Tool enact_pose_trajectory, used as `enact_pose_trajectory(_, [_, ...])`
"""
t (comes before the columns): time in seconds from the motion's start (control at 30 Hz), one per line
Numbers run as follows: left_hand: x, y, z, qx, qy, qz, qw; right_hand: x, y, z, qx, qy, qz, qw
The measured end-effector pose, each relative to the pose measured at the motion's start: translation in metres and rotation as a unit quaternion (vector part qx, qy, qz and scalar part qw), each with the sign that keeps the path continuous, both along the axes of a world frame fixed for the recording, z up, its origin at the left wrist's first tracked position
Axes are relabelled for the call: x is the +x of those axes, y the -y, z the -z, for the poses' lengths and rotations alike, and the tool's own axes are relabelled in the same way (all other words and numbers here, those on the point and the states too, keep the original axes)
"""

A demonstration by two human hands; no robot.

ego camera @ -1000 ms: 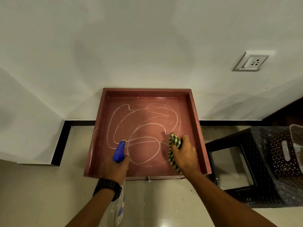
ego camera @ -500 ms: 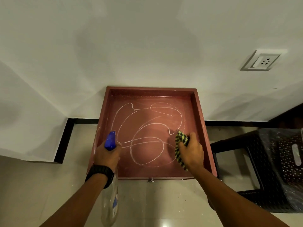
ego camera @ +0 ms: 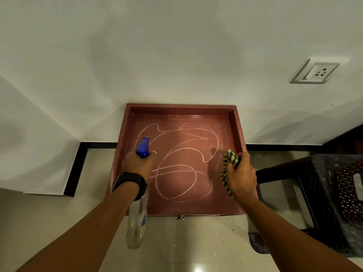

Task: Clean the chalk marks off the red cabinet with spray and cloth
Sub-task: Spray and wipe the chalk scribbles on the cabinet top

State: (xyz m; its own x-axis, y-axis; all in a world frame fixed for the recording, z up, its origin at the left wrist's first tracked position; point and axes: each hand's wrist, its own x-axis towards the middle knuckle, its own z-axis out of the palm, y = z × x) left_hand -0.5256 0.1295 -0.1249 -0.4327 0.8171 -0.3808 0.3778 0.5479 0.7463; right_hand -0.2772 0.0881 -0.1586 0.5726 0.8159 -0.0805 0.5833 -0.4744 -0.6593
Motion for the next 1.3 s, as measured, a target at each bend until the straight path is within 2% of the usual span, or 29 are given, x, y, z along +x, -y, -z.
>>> enact_pose_trajectory(0.27, [0.044, 0.000, 0.000, -0.023, 0.031, 0.046, 0.998, 0.029, -0.008, -0.005, 0.033, 0.051, -0.007, 0.998])
enact_pose_trajectory(0.47, [0.077, 0.015, 0.005, -0.037, 0.047, 0.073, 0.996, 0.040, -0.010, -0.005, 0.055, 0.007, -0.031, 0.998])
enact_pose_trajectory(0.63, [0.097, 0.034, 0.011, -0.039, 0.075, 0.095, 0.992, 0.045, -0.013, -0.010, 0.033, -0.060, 0.015, 0.998])
enact_pose_trajectory(0.73, [0.106, 0.051, 0.017, -0.056, 0.060, 0.095, 0.992, 0.050, -0.011, -0.013, 0.031, -0.056, 0.014, 0.998])
enact_pose_trajectory(0.93, [0.126, 0.094, 0.027, -0.069, 0.117, 0.143, 0.980, 0.058, -0.007, -0.018, 0.049, -0.032, 0.031, 0.998])
enact_pose_trajectory(1.17, [0.116, 0.154, 0.041, -0.063, 0.117, 0.111, 0.985, 0.063, 0.005, -0.015, 0.043, -0.021, 0.029, 0.998])
enact_pose_trajectory(1.3, [0.076, 0.175, 0.053, -0.067, 0.047, 0.033, 0.996, 0.057, 0.015, -0.012, 0.034, -0.018, 0.026, 0.999])
